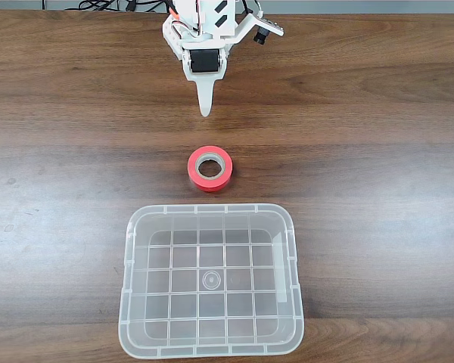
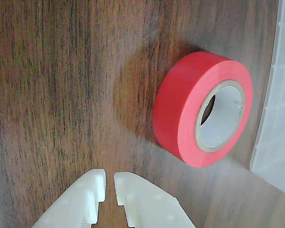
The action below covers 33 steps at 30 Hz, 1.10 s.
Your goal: Grab the tape and place it in the box.
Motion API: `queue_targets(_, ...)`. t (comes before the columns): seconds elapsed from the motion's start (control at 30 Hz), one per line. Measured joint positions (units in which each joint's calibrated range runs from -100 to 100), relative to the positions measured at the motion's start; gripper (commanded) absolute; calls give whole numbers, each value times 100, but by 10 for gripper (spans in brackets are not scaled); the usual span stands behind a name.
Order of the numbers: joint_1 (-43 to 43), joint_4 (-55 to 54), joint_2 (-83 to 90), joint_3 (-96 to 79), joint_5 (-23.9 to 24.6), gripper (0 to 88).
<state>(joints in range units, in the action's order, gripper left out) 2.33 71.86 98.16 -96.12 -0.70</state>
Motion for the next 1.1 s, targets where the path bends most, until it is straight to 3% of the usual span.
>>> queue_targets(0.47,0,-144,0,0,334,11)
queue_targets(1.1,0,-144,-17,1273,339,11)
